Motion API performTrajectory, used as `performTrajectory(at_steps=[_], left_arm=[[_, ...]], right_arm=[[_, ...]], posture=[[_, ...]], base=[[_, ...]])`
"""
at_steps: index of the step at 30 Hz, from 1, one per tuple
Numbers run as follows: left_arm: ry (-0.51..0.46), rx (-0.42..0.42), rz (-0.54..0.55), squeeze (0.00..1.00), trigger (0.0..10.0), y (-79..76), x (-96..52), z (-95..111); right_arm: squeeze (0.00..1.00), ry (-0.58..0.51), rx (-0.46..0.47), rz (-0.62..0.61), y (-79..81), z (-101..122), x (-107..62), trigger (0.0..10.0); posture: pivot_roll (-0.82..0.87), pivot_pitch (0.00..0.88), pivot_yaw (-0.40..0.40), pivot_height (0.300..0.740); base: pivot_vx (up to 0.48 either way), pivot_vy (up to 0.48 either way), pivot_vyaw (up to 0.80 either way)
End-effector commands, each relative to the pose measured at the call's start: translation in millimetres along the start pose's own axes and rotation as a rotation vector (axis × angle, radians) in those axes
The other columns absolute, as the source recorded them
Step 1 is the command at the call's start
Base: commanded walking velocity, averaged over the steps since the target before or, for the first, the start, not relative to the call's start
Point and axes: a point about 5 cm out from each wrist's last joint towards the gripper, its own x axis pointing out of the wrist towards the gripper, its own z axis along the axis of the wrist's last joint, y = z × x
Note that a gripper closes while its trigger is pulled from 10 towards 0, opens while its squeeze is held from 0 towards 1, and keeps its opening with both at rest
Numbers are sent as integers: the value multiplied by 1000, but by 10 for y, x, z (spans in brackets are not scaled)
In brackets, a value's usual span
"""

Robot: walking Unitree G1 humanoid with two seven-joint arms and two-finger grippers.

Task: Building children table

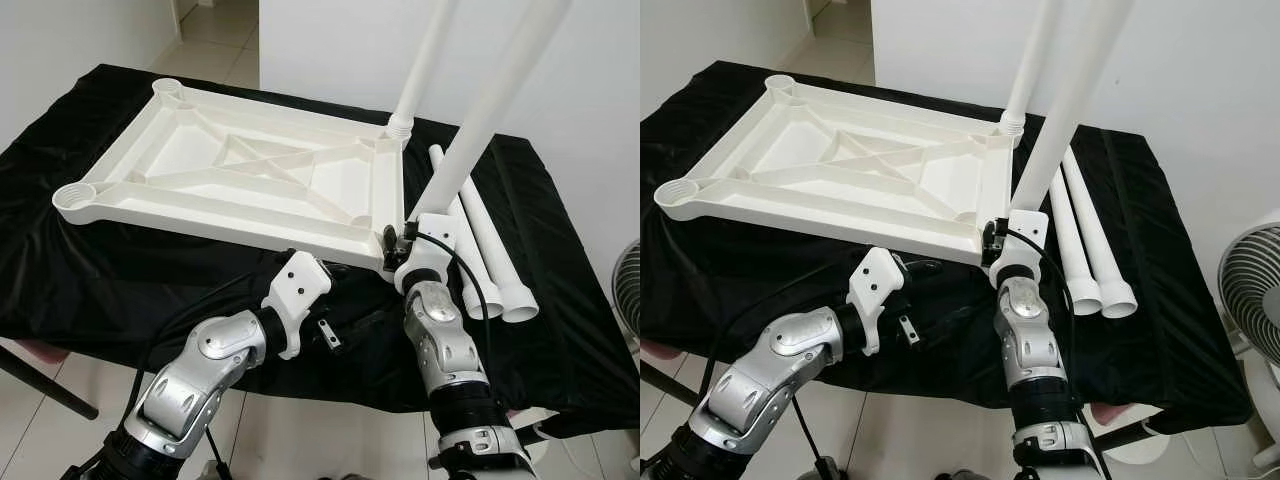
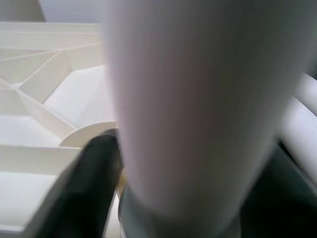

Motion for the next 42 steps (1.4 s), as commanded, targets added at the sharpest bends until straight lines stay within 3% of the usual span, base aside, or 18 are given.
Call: performTrajectory(at_steps=[1,15,16,25,34,35,36,38,39,40,41,42], left_arm=[[3,10,-9,0,10000,2,-4,-7],[7,12,-7,0,10000,11,-22,-8],[11,9,7,0,10000,38,-38,-21],[14,14,27,0,10000,108,-57,-17],[14,20,34,0,10000,136,-63,-9],[14,21,34,0,10000,140,-64,-8],[14,21,34,0,10000,140,-64,-8],[13,22,34,0,10000,149,-64,-4],[13,22,34,0,10000,149,-64,-4],[13,22,34,0,10000,153,-64,-4],[12,23,36,0,10000,159,-62,-3],[12,23,38,0,10000,162,-61,-2]], right_arm=[[1000,12,8,-9,-27,-25,-20,10000],[1000,-52,-13,-16,-111,27,-160,10000],[0,-59,-30,-19,-225,0,-285,10000],[0,-112,-43,0,-266,65,-399,10000],[0,-76,-16,48,-287,-11,-547,10000],[0,-57,-16,70,-297,-50,-587,4235],[0,-57,-16,70,-297,-50,-587,4235],[0,-19,-2,115,-303,-117,-634,0],[0,-19,-2,115,-303,-117,-634,0],[0,-7,2,129,-300,-133,-643,2157],[0,7,-3,149,-299,-153,-640,2157],[0,26,-4,178,-301,-184,-629,10000]], posture=[[162,66,-98,740],[158,78,-87,740],[152,88,-78,740],[148,90,-69,740],[139,93,-62,740],[138,92,-60,740],[138,92,-60,740],[137,92,-59,740],[137,92,-59,740],[137,92,-59,740],[137,91,-58,740],[137,89,-59,740]], base=[[0,0,0],[0,0,0],[0,0,0],[0,0,0],[0,0,0],[0,0,0],[0,0,0],[0,0,0],[0,0,0],[0,0,0],[0,0,0],[0,0,0]])
